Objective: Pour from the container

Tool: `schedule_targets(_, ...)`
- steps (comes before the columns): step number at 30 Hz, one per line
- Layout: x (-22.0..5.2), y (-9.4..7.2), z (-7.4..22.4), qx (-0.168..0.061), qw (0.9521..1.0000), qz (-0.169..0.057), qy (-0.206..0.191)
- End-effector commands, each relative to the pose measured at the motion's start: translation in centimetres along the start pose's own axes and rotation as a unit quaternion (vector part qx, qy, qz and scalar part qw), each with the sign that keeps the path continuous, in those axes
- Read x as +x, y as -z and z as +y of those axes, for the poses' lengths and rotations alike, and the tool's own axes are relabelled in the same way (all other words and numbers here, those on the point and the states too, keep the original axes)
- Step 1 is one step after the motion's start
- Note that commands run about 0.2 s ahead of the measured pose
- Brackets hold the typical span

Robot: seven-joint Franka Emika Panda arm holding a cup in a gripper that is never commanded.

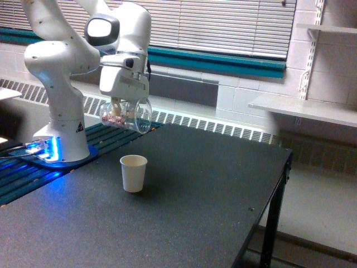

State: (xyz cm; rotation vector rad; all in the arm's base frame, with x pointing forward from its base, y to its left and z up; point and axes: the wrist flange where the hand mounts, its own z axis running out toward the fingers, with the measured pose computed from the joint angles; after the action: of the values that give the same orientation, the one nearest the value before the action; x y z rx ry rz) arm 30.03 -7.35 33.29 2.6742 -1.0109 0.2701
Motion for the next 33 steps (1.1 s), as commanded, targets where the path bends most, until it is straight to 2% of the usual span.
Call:
schedule_targets(1,-1.9,-0.6,-0.5,-0.016,0.9997,-0.018,0.008)
schedule_targets(17,-3.1,-0.3,-0.6,-0.037,0.9986,-0.036,-0.01)
schedule_targets(33,-4.3,-0.7,-0.7,-0.056,0.9966,-0.061,-0.006)
